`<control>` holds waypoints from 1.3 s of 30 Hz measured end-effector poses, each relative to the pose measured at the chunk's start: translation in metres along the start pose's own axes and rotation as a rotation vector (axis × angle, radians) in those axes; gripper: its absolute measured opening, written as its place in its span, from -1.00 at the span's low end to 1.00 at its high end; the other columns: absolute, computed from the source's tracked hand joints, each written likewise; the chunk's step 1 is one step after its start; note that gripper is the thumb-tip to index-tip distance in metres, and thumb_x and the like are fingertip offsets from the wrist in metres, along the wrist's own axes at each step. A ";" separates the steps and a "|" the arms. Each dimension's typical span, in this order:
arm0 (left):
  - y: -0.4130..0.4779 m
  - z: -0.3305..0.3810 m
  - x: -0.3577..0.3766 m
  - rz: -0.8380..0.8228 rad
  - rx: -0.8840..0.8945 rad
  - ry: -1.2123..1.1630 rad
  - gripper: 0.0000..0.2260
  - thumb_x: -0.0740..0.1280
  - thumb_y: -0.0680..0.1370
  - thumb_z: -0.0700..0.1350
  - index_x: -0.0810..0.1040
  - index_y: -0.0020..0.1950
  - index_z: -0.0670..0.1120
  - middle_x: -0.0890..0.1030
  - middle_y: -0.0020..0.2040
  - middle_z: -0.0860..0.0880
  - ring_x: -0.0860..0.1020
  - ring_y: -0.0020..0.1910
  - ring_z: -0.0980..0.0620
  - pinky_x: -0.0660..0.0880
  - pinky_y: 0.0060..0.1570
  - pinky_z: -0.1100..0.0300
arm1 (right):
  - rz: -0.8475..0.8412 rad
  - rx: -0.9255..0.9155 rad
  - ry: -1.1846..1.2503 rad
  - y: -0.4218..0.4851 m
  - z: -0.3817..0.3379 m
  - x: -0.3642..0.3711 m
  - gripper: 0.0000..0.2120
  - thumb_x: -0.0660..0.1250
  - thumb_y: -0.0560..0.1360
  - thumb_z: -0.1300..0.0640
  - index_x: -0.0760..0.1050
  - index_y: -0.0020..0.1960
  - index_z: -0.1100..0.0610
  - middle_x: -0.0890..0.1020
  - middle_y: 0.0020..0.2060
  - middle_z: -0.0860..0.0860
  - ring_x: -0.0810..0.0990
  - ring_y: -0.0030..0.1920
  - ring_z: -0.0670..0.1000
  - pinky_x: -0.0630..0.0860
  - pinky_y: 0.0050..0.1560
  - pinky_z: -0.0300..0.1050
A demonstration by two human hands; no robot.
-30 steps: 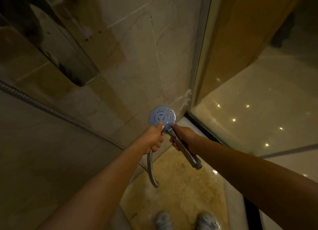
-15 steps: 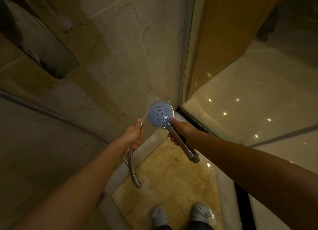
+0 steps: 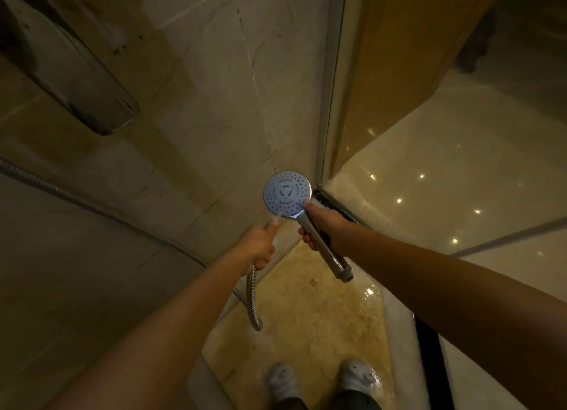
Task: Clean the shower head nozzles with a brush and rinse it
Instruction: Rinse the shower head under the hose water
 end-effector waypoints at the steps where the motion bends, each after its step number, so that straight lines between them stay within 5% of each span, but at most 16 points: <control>1: 0.000 -0.002 0.000 0.003 -0.011 -0.005 -0.63 0.09 0.59 0.13 0.27 -0.32 -0.06 0.21 -0.45 0.01 0.15 -0.60 0.16 0.08 -0.67 0.37 | 0.004 0.004 -0.006 0.000 0.000 -0.001 -0.57 0.16 0.58 -0.16 0.51 -0.01 0.22 0.54 -0.35 0.11 0.49 -0.43 0.00 0.44 -0.53 -0.25; 8: 0.006 -0.007 -0.025 0.100 -0.058 -0.044 -0.66 0.05 0.63 0.06 0.33 -0.26 -0.09 0.25 -0.41 -0.01 0.18 -0.68 0.18 0.08 -0.71 0.37 | -0.008 -0.008 -0.041 -0.002 0.003 -0.006 -0.54 0.15 0.58 -0.17 0.51 0.11 0.23 0.55 -0.34 0.10 0.49 -0.42 -0.02 0.45 -0.52 -0.26; 10: 0.006 -0.003 -0.030 0.116 -0.067 -0.051 -0.67 0.05 0.63 0.05 0.46 0.02 -0.17 0.25 -0.42 -0.01 0.19 -0.68 0.17 0.09 -0.70 0.39 | -0.024 -0.005 -0.055 -0.002 0.004 -0.005 -0.56 0.14 0.59 -0.16 0.51 0.08 0.22 0.54 -0.34 0.10 0.49 -0.41 -0.02 0.45 -0.51 -0.26; 11: 0.006 0.000 -0.031 0.123 -0.062 -0.062 -0.59 0.05 0.64 0.04 0.42 0.24 -0.26 0.25 -0.42 -0.02 0.18 -0.71 0.18 0.08 -0.71 0.41 | -0.031 -0.005 -0.062 -0.003 0.004 -0.003 -0.56 0.14 0.59 -0.16 0.51 0.07 0.22 0.54 -0.34 0.10 0.49 -0.41 -0.01 0.45 -0.50 -0.26; 13: 0.006 0.006 -0.031 0.121 -0.037 -0.073 -0.51 0.05 0.64 0.02 0.25 0.38 -0.35 0.23 -0.42 -0.02 0.17 -0.76 0.20 0.08 -0.71 0.42 | -0.032 -0.010 -0.074 -0.004 0.002 0.000 -0.55 0.15 0.59 -0.15 0.50 0.09 0.24 0.54 -0.34 0.11 0.49 -0.41 -0.01 0.45 -0.52 -0.27; 15: 0.003 0.011 -0.027 0.099 -0.017 -0.051 -0.55 0.05 0.64 0.01 0.32 0.30 -0.35 0.23 -0.42 -0.02 0.17 -0.76 0.21 0.08 -0.71 0.42 | -0.019 -0.017 -0.078 -0.003 -0.001 0.002 -0.54 0.17 0.58 -0.15 0.50 0.11 0.27 0.55 -0.33 0.12 0.49 -0.42 -0.01 0.44 -0.54 -0.29; 17: -0.001 0.015 -0.018 0.051 -0.003 -0.009 -0.69 0.04 0.64 0.01 0.45 -0.07 -0.16 0.24 -0.42 -0.01 0.18 -0.74 0.22 0.09 -0.70 0.40 | -0.014 -0.017 -0.070 -0.002 -0.005 0.004 -0.53 0.17 0.58 -0.15 0.49 0.14 0.26 0.55 -0.33 0.12 0.49 -0.42 0.00 0.44 -0.51 -0.27; 19: -0.004 0.016 -0.009 0.023 0.021 0.022 -0.68 0.03 0.64 0.02 0.30 -0.27 -0.06 0.24 -0.42 0.00 0.19 -0.70 0.20 0.10 -0.68 0.40 | -0.018 -0.013 -0.061 0.000 -0.008 0.005 -0.54 0.17 0.58 -0.16 0.50 0.13 0.23 0.55 -0.32 0.12 0.50 -0.41 0.00 0.44 -0.47 -0.22; 25: -0.003 0.004 0.006 -0.014 -0.014 0.033 -0.66 0.04 0.63 0.07 0.27 -0.28 -0.06 0.23 -0.42 0.00 0.15 -0.50 0.11 0.09 -0.66 0.37 | -0.026 -0.005 -0.050 0.000 -0.005 0.001 -0.56 0.17 0.58 -0.16 0.51 0.00 0.24 0.55 -0.33 0.11 0.49 -0.42 0.00 0.43 -0.49 -0.24; 33: 0.003 -0.022 -0.019 0.050 -0.072 -0.004 -0.70 0.02 0.64 -0.01 0.30 -0.26 -0.07 0.25 -0.42 -0.01 0.18 -0.67 0.18 0.09 -0.69 0.38 | -0.025 0.022 -0.075 0.003 0.001 0.000 -0.50 0.18 0.56 -0.19 0.52 0.09 0.27 0.56 -0.32 0.11 0.51 -0.42 -0.01 0.45 -0.53 -0.27; 39: -0.002 0.006 -0.021 0.064 0.002 0.009 -0.70 0.04 0.64 0.03 0.42 0.18 -0.11 0.26 -0.43 0.00 0.19 -0.64 0.17 0.12 -0.68 0.36 | -0.042 0.030 -0.112 0.004 0.003 0.007 -0.53 0.15 0.58 -0.18 0.50 0.11 0.23 0.55 -0.32 0.10 0.49 -0.41 -0.02 0.44 -0.52 -0.26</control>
Point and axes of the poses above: each hand's wrist, its own y-axis towards the middle knuckle, its own x-axis out of the palm, z = x × y, the point moved 6 cm from there along y, towards the middle knuckle
